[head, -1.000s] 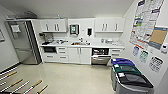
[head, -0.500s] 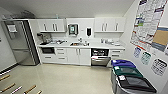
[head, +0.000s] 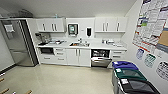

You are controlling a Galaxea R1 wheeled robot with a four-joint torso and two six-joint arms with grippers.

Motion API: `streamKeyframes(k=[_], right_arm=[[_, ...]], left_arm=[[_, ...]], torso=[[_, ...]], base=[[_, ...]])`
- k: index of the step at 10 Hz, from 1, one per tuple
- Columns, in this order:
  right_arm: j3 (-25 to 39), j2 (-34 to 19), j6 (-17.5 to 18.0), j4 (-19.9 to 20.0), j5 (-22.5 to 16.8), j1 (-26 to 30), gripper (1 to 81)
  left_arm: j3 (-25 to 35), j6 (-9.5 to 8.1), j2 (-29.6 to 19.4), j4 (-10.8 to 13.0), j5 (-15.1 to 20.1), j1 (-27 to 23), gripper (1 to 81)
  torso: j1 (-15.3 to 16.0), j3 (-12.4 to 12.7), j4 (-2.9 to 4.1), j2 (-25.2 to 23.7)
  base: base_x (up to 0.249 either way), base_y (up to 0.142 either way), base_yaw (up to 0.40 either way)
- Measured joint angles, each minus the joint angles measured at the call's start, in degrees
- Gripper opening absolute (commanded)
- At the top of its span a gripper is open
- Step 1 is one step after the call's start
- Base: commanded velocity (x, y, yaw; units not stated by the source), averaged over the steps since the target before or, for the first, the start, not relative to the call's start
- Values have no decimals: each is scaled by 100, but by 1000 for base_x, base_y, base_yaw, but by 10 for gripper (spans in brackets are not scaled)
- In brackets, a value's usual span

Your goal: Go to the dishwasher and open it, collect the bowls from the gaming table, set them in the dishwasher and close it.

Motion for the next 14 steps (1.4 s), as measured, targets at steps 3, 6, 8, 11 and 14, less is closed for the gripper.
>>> streamKeyframes(k=[3, 6, 8, 11, 14], right_arm=[[0, -6, 0, 0, -1, -12, 10], [-10, 0, 0, 0, -1, -12, 10], [-22, 11, 0, 0, -1, -11, 10], [-38, 33, 0, 0, -1, -11, 10], [-41, 46, 0, -30, 0, -11, 10]], left_arm=[[0, 0, 2, 0, 1, 0, 10], [0, 0, 5, 0, 1, 0, 10], [0, 0, 2, 0, 1, -1, 10], [0, 0, 2, 0, 4, 0, 10], [0, 0, 2, 0, 1, -1, 10]], torso=[[0, 0, 0, 0], [0, 0, 0, 0], [0, 0, 0, 0], [0, 0, 0, 0], [0, 0, 0, 0]], base=[[162, 0, 0], [162, 0, 0], [162, 0, 0], [161, 0, 0], [161, 0, 0]])
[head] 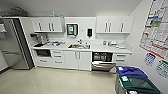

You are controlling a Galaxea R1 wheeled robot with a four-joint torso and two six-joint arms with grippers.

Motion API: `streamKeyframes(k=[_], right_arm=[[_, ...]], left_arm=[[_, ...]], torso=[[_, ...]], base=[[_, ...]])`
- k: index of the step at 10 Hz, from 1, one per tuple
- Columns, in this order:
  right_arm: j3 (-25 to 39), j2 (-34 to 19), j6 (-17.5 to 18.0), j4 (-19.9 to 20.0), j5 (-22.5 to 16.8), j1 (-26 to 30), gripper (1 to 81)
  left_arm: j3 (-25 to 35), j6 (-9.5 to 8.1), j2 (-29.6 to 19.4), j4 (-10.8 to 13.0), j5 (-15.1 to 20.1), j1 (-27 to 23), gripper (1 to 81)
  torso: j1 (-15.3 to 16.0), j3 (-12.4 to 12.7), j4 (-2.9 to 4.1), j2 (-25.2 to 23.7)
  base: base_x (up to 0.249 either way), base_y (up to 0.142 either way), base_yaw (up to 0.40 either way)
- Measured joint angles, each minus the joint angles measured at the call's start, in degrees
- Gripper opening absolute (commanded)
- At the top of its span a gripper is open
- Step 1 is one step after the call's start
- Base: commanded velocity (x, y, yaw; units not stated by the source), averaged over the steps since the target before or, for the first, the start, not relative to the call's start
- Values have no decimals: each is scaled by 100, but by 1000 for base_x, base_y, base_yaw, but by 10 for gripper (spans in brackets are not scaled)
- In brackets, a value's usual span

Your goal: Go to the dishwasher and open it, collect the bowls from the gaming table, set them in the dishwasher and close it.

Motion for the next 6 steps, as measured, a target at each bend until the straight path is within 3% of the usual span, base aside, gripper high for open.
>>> streamKeyframes(k=[5, 6], right_arm=[[0, 63, 2, 2, 146, -1, 10], [0, 56, 0, 2, 168, -1, 10]], left_arm=[[0, 0, 2, -2, -15, 1, 10], [0, 0, 9, 0, -12, 1, 10]], torso=[[2, 0, 0, 0], [0, 0, 0, 0]], base=[[161, 0, 0], [157, -75, 0]])
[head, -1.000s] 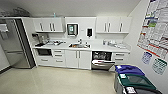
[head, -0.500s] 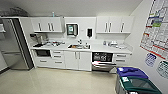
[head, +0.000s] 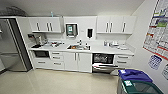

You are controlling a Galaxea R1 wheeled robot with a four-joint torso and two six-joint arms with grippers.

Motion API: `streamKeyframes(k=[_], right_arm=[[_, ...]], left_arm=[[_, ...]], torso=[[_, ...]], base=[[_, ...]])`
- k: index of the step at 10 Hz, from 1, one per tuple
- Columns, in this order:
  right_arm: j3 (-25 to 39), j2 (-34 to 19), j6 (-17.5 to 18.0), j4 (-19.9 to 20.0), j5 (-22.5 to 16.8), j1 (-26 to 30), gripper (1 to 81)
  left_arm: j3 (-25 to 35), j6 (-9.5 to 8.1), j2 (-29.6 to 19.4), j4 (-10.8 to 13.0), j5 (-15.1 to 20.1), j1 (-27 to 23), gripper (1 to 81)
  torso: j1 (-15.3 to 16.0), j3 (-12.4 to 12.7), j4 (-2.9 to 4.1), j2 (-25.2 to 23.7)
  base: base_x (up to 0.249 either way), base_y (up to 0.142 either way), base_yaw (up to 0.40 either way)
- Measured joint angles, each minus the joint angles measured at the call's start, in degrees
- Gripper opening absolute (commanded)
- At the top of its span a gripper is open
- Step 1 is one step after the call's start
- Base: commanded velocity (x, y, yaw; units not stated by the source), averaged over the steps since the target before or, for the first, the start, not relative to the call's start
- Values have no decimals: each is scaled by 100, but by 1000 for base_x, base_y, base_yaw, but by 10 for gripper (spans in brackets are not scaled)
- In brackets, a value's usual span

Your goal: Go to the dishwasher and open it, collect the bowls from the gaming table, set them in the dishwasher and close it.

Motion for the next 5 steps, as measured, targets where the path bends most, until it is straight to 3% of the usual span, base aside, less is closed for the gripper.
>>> streamKeyframes(k=[5], right_arm=[[1, 0, 0, -2, 21, -16, 10]], left_arm=[[0, 0, 9, 0, -5, -4, 10]], torso=[[0, 0, 0, 0]], base=[[101, -76, 0]])
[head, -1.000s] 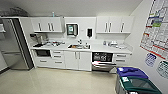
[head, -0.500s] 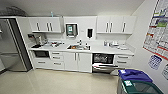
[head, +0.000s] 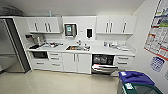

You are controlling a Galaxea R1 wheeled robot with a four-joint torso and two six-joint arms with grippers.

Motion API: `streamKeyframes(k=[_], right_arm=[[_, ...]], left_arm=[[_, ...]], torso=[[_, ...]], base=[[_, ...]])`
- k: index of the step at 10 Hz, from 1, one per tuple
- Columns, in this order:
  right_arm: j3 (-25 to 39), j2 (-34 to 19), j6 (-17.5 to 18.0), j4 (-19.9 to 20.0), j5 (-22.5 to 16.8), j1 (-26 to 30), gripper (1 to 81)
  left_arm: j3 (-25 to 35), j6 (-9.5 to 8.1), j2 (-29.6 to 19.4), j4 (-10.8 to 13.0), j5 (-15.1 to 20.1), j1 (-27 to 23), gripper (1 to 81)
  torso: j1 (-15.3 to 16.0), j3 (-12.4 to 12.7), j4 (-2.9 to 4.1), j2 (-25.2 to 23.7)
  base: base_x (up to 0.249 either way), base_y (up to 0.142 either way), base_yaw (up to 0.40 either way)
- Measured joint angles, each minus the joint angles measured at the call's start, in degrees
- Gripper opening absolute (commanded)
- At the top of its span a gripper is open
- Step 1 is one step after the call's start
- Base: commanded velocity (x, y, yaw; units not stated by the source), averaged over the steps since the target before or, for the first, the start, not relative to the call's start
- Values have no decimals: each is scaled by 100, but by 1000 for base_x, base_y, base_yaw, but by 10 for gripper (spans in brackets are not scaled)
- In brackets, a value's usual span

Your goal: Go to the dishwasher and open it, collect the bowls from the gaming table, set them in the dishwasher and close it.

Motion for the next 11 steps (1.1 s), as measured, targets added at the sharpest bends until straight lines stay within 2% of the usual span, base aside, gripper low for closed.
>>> streamKeyframes(k=[11], right_arm=[[-1, 29, 0, -13, -21, 6, 10]], left_arm=[[-11, 0, -20, -2, 2, 2, 10]], torso=[[-6, 0, 0, -2]], base=[[123, -76, 0]])
